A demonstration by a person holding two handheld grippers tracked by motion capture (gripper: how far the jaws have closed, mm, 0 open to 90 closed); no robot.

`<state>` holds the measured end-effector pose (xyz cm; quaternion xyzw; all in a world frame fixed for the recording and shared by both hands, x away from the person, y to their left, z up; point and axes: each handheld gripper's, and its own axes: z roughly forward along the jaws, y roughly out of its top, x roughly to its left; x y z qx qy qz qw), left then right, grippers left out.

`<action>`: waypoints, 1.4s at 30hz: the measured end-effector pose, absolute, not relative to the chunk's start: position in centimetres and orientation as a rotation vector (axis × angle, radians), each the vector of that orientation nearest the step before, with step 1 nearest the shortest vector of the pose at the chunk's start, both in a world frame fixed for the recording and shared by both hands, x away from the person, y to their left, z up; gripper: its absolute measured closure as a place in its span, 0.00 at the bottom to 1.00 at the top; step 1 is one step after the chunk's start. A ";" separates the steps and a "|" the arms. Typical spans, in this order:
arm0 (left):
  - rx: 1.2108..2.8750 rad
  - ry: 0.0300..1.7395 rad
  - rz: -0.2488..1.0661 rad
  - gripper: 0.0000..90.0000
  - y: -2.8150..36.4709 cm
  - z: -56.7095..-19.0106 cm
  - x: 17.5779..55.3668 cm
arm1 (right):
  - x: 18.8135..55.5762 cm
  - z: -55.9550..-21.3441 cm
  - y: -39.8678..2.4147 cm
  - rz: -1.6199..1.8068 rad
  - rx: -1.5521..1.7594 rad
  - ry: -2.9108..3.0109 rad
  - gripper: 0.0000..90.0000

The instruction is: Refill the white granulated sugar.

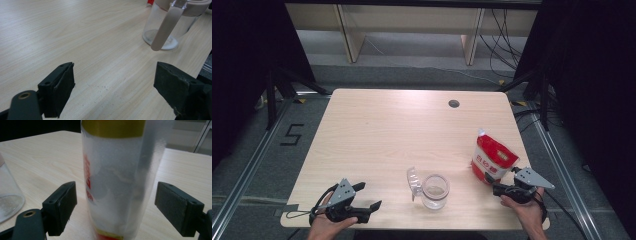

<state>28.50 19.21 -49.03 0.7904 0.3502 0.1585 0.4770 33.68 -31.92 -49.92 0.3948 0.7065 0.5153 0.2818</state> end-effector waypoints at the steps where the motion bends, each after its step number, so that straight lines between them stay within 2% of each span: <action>1: 1.931 0.855 0.388 0.18 19.2 -49.0 28.5 | 33.7 -49.9 -31.9 1.381 1.066 1.893 0.22; 4: 1.927 0.867 0.383 0.18 19.2 -49.0 28.5 | 34.5 -50.1 -32.0 1.369 0.970 1.876 0.22; 13: 1.917 0.878 0.374 0.18 19.1 -49.1 28.4 | 34.9 -50.6 -31.5 1.434 1.055 1.853 0.30; 42: 1.934 0.873 0.379 0.18 19.0 -49.0 28.4 | 36.1 -51.5 -30.9 1.526 1.016 1.817 0.38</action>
